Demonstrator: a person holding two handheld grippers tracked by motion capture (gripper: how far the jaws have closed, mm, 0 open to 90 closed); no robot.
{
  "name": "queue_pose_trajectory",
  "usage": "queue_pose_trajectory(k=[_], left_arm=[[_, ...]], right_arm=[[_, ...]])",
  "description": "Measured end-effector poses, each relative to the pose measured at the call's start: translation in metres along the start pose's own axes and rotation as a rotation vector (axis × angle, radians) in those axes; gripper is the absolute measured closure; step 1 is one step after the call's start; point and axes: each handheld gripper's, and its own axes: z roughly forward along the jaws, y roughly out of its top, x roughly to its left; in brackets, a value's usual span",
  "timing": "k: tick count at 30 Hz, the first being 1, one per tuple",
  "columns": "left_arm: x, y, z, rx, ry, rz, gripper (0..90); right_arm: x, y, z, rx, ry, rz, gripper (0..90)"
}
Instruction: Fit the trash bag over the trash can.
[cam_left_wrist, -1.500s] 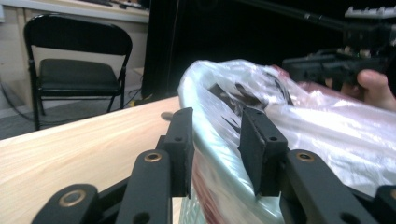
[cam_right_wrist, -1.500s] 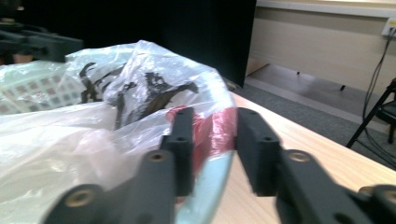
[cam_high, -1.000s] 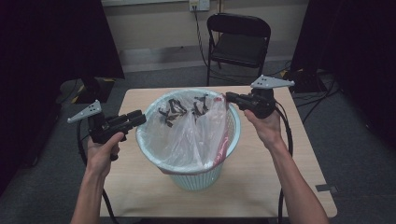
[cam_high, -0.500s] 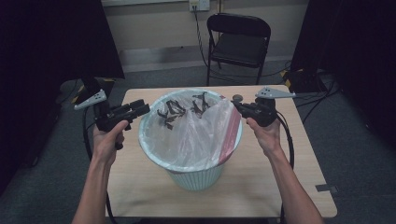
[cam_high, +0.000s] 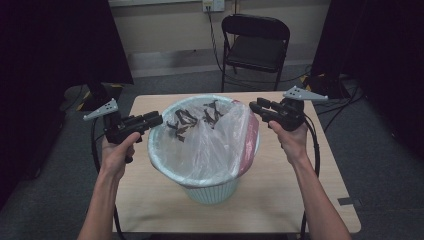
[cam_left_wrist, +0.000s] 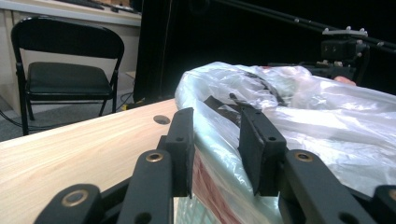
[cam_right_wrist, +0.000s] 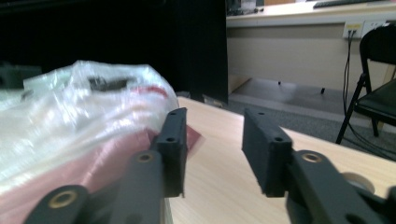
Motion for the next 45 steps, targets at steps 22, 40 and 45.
queue_pose_trajectory(k=[22,40,45], left_arm=[[-0.003,0.004,-0.001,-0.022,0.069,-0.005,54.5],[-0.014,-0.005,-0.002,-0.011,0.044,0.004,59.9],[-0.016,-0.006,-0.008,-0.004,0.037,0.006,58.9]], right_arm=[[0.022,0.008,0.013,0.072,0.096,-0.035,70.4],[0.004,-0.02,0.002,0.059,0.057,-0.016,90.0],[0.005,-0.033,0.006,0.063,0.069,-0.021,90.0]])
